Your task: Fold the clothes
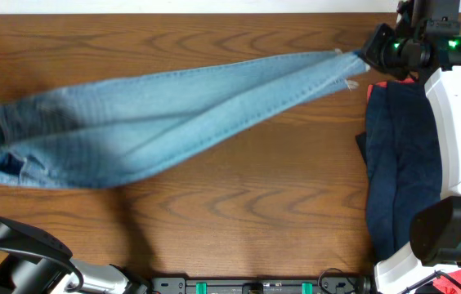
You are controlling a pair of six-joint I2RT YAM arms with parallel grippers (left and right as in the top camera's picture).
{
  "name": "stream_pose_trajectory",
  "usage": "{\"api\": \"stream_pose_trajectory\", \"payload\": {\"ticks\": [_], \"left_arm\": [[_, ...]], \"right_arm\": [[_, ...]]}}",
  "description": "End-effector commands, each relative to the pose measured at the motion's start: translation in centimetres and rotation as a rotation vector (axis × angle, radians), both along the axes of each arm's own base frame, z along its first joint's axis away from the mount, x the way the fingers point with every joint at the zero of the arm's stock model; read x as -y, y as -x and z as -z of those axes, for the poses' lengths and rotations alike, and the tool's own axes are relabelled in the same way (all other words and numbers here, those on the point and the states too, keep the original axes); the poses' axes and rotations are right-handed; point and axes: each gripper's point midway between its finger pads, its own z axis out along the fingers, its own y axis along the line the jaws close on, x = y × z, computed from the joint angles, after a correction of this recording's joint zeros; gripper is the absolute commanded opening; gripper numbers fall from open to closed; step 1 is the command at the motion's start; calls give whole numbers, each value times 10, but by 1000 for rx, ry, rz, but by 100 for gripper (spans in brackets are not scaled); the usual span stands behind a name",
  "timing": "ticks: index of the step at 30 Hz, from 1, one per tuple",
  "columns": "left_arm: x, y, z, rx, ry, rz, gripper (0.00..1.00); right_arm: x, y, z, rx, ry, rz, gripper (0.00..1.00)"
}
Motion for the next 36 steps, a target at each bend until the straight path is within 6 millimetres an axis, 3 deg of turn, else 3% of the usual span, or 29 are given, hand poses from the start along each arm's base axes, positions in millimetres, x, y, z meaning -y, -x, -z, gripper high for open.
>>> {"api": "stream_pose_trajectory", "payload": {"ticks": [1, 5, 9, 12, 20, 25, 29, 36], "left_arm": [[-14, 42, -2, -179, -87, -87, 6], [-14, 58, -2, -234, -80, -122, 6], [-17, 62, 5, -255, -73, -165, 6], [-15, 63, 19, -290, -27, -166, 6], [-16, 66, 72, -422, 106, -181, 6], [-21, 46, 97, -352, 154, -189, 6], [-22, 30, 99, -265, 166, -188, 6], [-14, 34, 90, -279, 182, -106, 7]], "right_arm": [[8, 20, -1, -81, -25, 74, 1], [24, 50, 18, -234, 52, 162, 1], [26, 52, 19, -239, 80, 165, 1], [26, 39, 16, -189, 72, 163, 1], [1, -3, 4, -35, -5, 106, 1], [-15, -27, 17, -6, -27, 112, 1], [-27, -43, 30, 10, -28, 92, 1], [-28, -44, 20, 71, 34, 4, 1]]}}
